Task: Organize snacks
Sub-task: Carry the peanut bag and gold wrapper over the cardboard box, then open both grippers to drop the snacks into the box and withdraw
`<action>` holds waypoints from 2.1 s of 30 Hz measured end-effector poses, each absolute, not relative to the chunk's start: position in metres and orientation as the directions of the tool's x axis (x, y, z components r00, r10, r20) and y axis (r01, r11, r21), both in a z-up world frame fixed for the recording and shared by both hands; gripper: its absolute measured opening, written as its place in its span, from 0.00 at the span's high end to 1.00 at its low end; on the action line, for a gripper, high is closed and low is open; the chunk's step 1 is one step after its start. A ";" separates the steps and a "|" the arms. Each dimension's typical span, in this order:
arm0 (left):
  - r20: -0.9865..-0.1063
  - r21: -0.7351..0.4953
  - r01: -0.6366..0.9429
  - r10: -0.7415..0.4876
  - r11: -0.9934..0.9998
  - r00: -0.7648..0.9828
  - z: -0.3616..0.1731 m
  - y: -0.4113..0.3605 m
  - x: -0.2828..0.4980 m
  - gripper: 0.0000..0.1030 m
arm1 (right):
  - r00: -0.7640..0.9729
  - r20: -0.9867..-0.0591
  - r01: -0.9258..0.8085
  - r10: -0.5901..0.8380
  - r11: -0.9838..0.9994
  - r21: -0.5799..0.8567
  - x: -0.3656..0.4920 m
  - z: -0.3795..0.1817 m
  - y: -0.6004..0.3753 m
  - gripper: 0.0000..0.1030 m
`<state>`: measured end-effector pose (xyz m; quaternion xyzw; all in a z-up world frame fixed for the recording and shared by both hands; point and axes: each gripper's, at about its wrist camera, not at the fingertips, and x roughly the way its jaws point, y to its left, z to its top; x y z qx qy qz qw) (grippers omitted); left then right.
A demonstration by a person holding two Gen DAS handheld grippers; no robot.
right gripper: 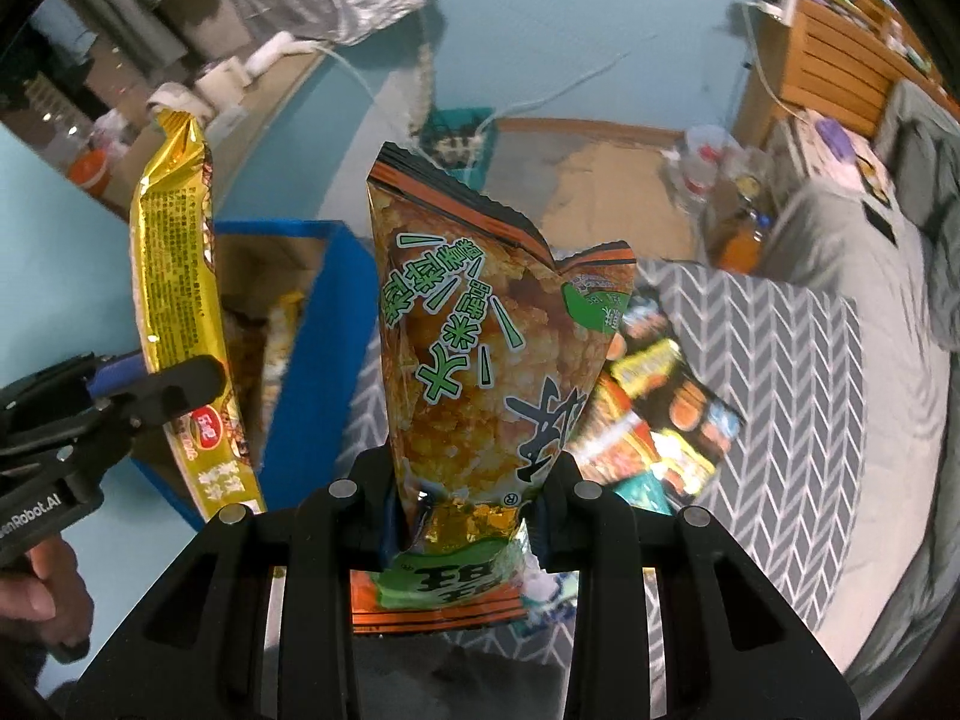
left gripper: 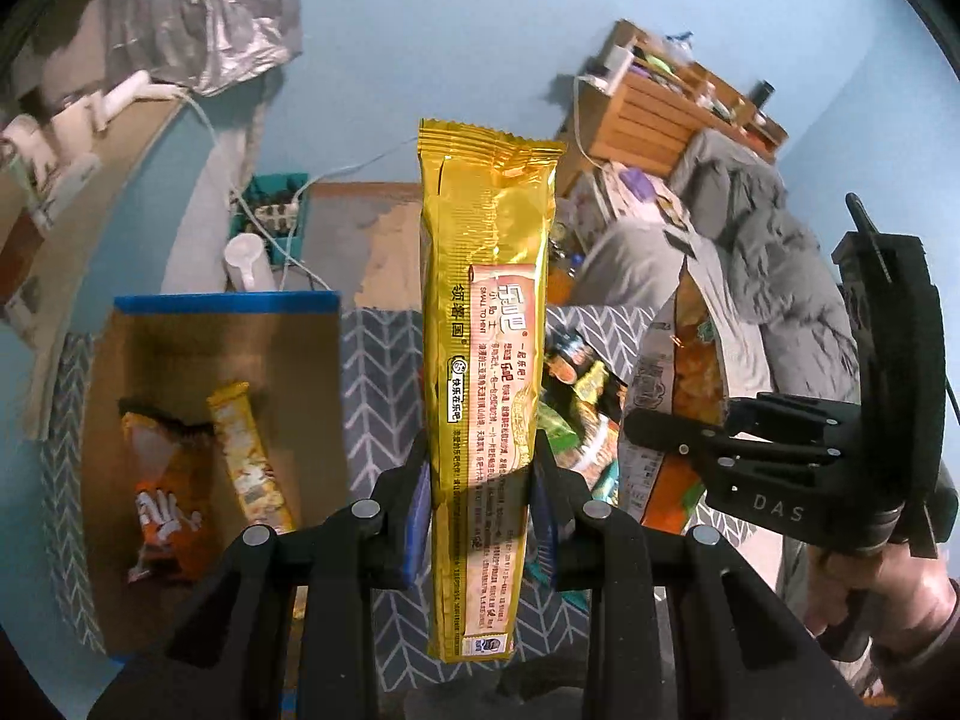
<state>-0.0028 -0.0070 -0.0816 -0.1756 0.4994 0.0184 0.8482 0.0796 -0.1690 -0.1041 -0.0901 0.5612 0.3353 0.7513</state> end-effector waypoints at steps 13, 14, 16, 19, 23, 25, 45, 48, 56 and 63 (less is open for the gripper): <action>-0.845 -0.264 -0.382 -0.021 0.886 0.535 -0.066 0.056 -0.044 0.72 | 0.069 -0.885 -0.730 0.460 0.628 0.269 0.068 -0.094 -0.092 0.70; -0.845 -0.262 -0.394 -0.012 0.881 0.534 -0.066 0.061 -0.048 0.72 | 0.062 -0.884 -0.740 0.463 0.615 0.271 0.065 -0.094 -0.085 0.70; -0.848 -0.256 -0.416 0.004 0.872 0.530 -0.068 0.070 -0.054 0.72 | 0.050 -0.882 -0.756 0.469 0.595 0.274 0.061 -0.094 -0.073 0.70; -0.853 -0.250 -0.451 0.025 0.857 0.521 -0.072 0.084 -0.065 0.72 | 0.026 -0.881 -0.773 0.472 0.568 0.281 0.056 -0.097 -0.052 0.70; -0.864 -0.242 -0.484 0.041 0.841 0.502 -0.080 0.099 -0.076 0.72 | -0.013 -0.885 -0.787 0.465 0.542 0.296 0.048 -0.107 -0.024 0.70; -0.869 -0.236 -0.494 0.046 0.837 0.493 -0.085 0.105 -0.080 0.72 | -0.031 -0.888 -0.790 0.458 0.533 0.302 0.046 -0.113 -0.011 0.70; -0.928 -0.212 -0.553 0.012 0.806 0.373 -0.148 0.149 -0.091 0.71 | -0.115 -0.922 -0.781 0.370 0.539 0.314 0.027 -0.159 0.049 0.65; -0.930 -0.212 -0.566 0.013 0.797 0.367 -0.149 0.153 -0.093 0.68 | -0.091 -0.925 -0.774 0.370 0.558 0.299 0.027 -0.156 0.047 0.52; -0.932 -0.221 -0.582 0.006 0.782 0.362 -0.145 0.160 -0.098 0.55 | -0.048 -0.926 -0.759 0.374 0.589 0.277 0.035 -0.147 0.040 0.43; -0.927 -0.224 -0.572 0.007 0.789 0.374 -0.133 0.150 -0.092 0.36 | -0.013 -0.931 -0.735 0.365 0.628 0.257 0.041 -0.140 0.019 0.37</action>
